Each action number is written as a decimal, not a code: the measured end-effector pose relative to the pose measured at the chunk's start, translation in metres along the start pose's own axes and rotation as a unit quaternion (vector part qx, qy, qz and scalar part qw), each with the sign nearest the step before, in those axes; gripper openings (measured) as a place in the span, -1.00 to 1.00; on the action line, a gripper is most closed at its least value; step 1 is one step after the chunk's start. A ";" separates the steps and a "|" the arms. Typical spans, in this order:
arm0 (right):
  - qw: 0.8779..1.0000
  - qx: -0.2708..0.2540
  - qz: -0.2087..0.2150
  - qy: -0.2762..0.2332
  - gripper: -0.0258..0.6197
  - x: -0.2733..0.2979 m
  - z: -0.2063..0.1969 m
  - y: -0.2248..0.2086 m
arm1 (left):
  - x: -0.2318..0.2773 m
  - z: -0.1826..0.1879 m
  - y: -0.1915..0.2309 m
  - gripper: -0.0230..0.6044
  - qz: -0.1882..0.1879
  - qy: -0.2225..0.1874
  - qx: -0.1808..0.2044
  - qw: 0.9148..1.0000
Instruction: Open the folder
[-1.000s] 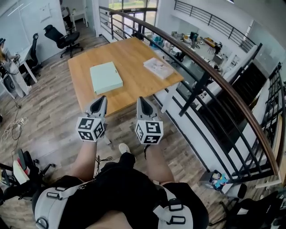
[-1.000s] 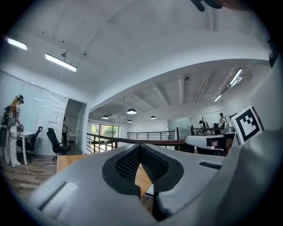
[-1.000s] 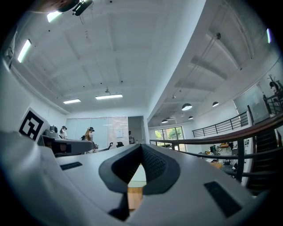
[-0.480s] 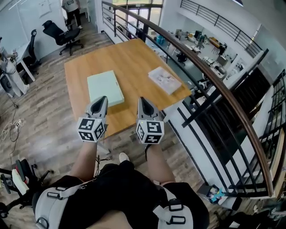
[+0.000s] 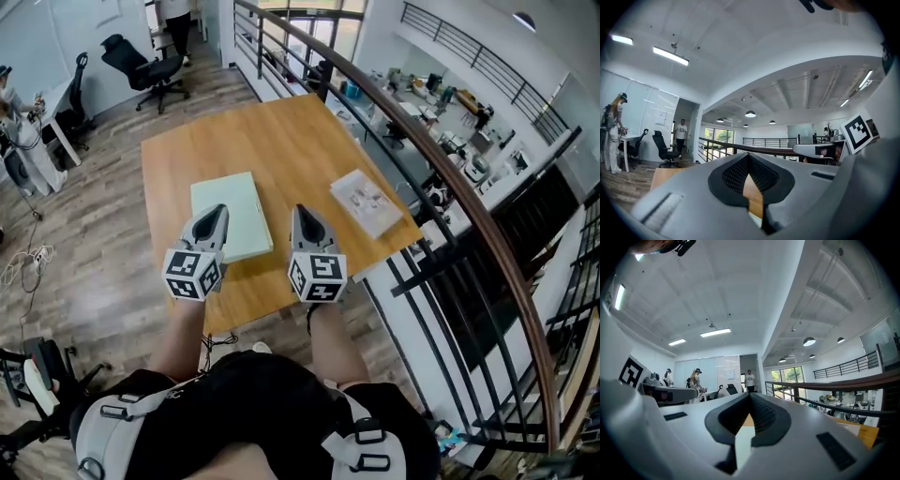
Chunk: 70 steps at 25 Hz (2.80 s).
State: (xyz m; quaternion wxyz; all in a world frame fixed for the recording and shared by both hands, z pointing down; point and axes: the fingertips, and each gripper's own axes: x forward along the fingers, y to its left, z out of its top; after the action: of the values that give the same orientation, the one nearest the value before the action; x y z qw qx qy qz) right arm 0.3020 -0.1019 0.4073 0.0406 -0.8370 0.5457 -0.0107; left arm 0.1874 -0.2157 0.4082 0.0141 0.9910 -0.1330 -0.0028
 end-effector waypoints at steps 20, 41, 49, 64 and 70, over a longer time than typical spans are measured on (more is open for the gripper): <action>0.997 0.013 0.070 0.042 -0.90 0.086 -0.031 -0.001 | 0.014 -0.021 0.063 -0.92 0.091 0.017 -0.002 0.996; 0.968 0.093 0.149 0.178 -0.63 0.149 -0.139 -0.016 | 0.022 -0.115 0.069 -0.28 0.112 0.167 0.023 0.979; 0.936 0.199 0.135 0.256 -0.59 0.160 -0.212 -0.036 | 0.027 -0.168 0.049 -0.11 0.057 0.247 0.109 0.961; 0.871 0.311 0.177 0.337 -0.59 0.168 -0.305 -0.026 | 0.035 -0.278 -0.012 0.05 -0.044 0.383 0.218 0.897; 0.858 0.330 0.198 0.340 -0.59 0.175 -0.316 -0.020 | 0.039 -0.299 -0.012 0.05 -0.051 0.412 0.242 0.877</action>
State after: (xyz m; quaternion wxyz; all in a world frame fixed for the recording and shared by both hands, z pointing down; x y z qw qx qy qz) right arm 0.3716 -0.2718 0.7193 0.1275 -0.5930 0.6443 -0.4658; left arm 0.2311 -0.2063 0.7069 -0.1732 0.8801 -0.0606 0.4378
